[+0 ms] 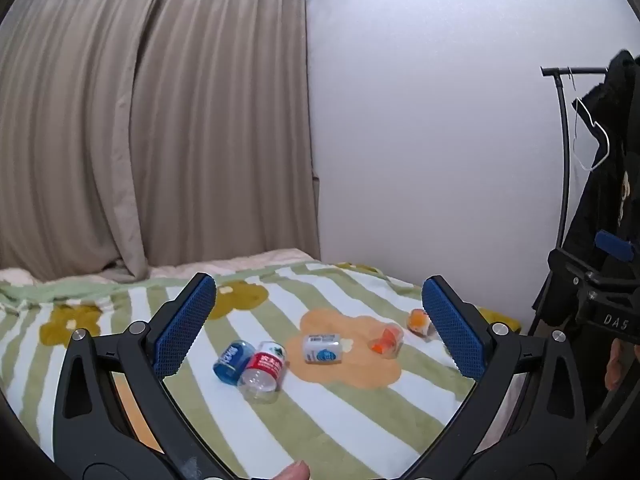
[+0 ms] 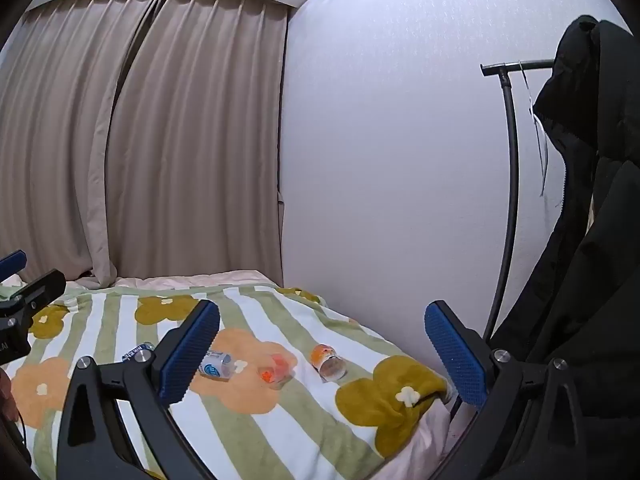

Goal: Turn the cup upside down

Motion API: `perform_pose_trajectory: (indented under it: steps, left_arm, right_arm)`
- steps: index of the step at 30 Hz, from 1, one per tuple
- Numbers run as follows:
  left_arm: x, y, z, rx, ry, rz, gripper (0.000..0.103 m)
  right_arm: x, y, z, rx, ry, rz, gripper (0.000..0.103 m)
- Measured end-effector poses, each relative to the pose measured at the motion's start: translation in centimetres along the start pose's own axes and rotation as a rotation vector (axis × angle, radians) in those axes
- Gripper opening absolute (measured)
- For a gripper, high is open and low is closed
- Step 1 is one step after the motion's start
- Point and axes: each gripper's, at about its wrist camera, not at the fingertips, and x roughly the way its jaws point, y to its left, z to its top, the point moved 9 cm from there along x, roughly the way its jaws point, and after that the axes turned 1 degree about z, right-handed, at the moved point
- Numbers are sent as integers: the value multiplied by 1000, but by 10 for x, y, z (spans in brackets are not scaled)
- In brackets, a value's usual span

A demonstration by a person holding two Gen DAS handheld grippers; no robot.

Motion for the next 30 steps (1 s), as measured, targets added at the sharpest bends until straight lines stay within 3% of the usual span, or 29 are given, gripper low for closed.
perform_pose_trajectory:
  steps: [3, 4, 7, 10, 30]
  left_arm:
    - [-7, -4, -1, -24, 2, -3, 103]
    - [-1, -1, -7, -52, 47, -6, 103]
    - [-2, 12, -15, -102, 69, -2, 103]
    - [6, 18, -20, -99, 91, 5, 103]
    - [4, 16, -11, -103, 82, 23, 103]
  right_arm:
    - [2, 2, -2, 1, 9, 15, 103]
    - [9, -1, -3, 3, 28, 16, 103]
    - [4, 4, -2, -26, 18, 13, 103]
    - [6, 4, -4, -12, 26, 22, 103]
    - [5, 9, -7, -21, 24, 15, 103]
